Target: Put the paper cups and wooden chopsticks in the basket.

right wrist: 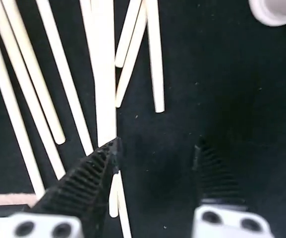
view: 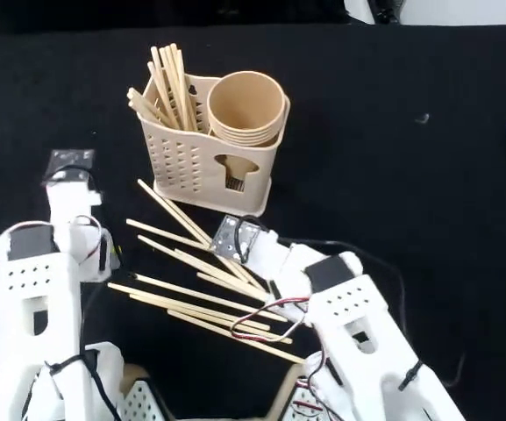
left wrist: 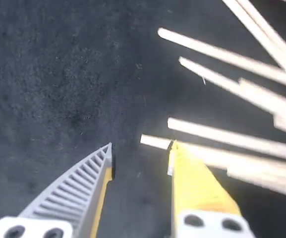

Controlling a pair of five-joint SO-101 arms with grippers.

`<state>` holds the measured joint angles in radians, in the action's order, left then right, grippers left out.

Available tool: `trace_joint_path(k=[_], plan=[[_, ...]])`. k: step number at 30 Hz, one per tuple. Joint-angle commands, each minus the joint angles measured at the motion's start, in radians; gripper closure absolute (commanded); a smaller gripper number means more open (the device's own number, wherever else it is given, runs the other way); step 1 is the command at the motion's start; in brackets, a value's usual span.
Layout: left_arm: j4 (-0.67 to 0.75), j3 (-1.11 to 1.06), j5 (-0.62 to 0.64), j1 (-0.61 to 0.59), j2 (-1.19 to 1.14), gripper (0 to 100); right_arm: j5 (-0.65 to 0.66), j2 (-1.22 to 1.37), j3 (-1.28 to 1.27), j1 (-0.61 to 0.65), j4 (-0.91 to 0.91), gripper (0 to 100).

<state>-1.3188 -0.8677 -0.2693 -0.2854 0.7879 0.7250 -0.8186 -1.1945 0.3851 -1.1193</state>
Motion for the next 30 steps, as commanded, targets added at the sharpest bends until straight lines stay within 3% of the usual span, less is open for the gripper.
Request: trace_joint_path(k=[1, 4, 7, 13, 17, 21, 22, 30], plan=[[-0.183, 0.177, -0.307, 0.033, 0.011, 81, -0.038, -0.027, 0.114, 0.005, -0.063, 78.5], [-0.265, 0.197, -0.442, 0.128, 0.012, 81, -0.135, -0.027, 0.217, 0.003, -0.147, 78.6], [-0.290, 0.180, -0.486, 0.245, 0.012, 81, -0.178, -0.028, 0.305, -0.046, -0.250, 78.6], [-0.288, 0.101, -0.529, 0.467, 0.023, 81, -0.138, -0.183, 0.325, -0.466, -0.232, 78.6], [-0.250, 0.062, -0.525, 0.639, 0.015, 81, -0.164, -0.355, 0.237, -0.674, -0.206, 79.2], [-0.100, -0.038, -0.416, 0.759, 0.012, 81, -0.230, -0.478, 0.131, -0.832, -0.173, 94.9], [-0.060, -0.068, -0.396, 0.783, 0.012, 81, -0.245, -0.495, 0.104, -0.861, -0.150, 99.2], [0.087, -0.180, -0.379, 0.849, 0.011, 81, -0.327, -0.506, -0.068, -0.898, -0.028, 92.9]])
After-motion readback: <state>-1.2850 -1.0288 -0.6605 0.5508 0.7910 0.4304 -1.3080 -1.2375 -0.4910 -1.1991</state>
